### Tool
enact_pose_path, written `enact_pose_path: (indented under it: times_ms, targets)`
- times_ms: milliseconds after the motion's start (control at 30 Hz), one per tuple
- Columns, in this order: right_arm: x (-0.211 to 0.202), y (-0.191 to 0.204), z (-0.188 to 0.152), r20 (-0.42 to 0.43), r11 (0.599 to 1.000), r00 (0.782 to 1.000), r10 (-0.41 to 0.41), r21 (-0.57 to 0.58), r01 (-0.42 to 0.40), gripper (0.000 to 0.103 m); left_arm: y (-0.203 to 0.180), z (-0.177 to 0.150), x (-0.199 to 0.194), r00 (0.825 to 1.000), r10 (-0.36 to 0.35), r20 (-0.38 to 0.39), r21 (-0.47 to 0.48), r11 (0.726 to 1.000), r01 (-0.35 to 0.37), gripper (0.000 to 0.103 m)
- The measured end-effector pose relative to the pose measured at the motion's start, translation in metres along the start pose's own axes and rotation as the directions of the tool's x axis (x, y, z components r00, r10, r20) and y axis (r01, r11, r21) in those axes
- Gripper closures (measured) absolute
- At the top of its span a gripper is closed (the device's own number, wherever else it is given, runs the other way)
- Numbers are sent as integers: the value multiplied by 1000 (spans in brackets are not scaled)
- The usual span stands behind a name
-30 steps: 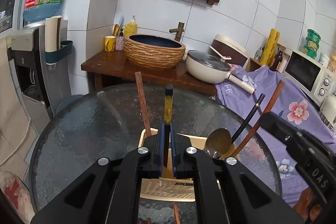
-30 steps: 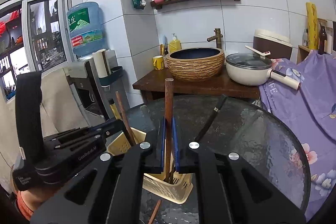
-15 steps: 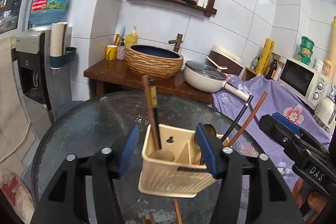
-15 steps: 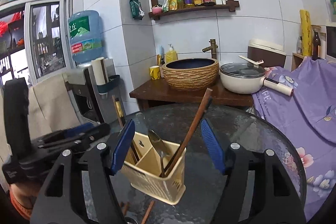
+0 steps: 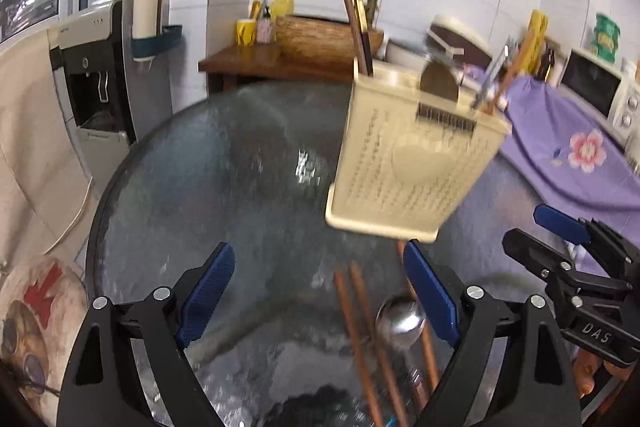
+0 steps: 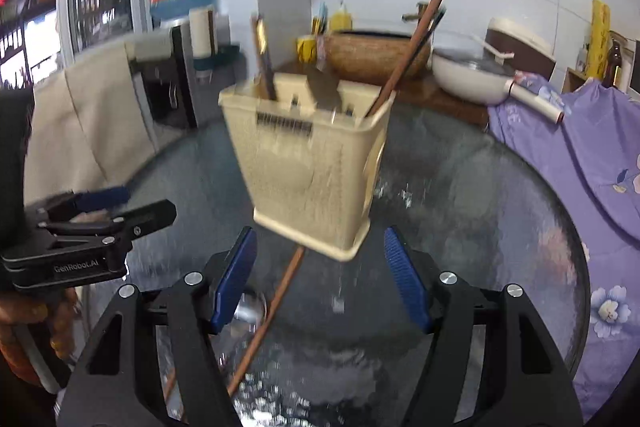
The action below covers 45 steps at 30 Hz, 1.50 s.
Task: Organize utensils
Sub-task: 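Withdraw both open tools back down toward the remaining utensils, then grasp a wooden chopstick with the right tool while the left tool grasps another wooden chopstick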
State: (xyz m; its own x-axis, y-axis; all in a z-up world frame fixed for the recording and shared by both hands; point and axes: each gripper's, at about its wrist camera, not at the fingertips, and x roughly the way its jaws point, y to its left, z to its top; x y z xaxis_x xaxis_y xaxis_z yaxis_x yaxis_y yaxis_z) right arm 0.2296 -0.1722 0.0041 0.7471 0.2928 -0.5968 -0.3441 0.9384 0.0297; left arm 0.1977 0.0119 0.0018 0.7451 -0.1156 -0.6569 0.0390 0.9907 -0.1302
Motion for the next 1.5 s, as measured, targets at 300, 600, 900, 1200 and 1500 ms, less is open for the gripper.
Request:
enact_pose_path:
  times_ms: [300,600,900,1200,1500]
  targets:
    - [27,24,-69,-214,999,975,52,26,-48,37,0,-50,9,990,-9,-141,25,1000,13,39]
    - [35,35,-83,-275,1000,961,27,22,-22,43,-7,-64,15,983,-23,-182,30,999,29,52]
    - [39,38,-78,-296,1000,955,-23,-18,18,59,-21,-68,19,981,-26,-194,44,998,35,59]
    - [41,9,-74,-312,998,948,-58,-1,61,69,-27,-68,25,978,-8,-208,74,997,24,65]
    - [57,10,-57,-317,1000,949,-2,-4,0,71,-34,-48,49,978,38,-206,102,995,-17,74]
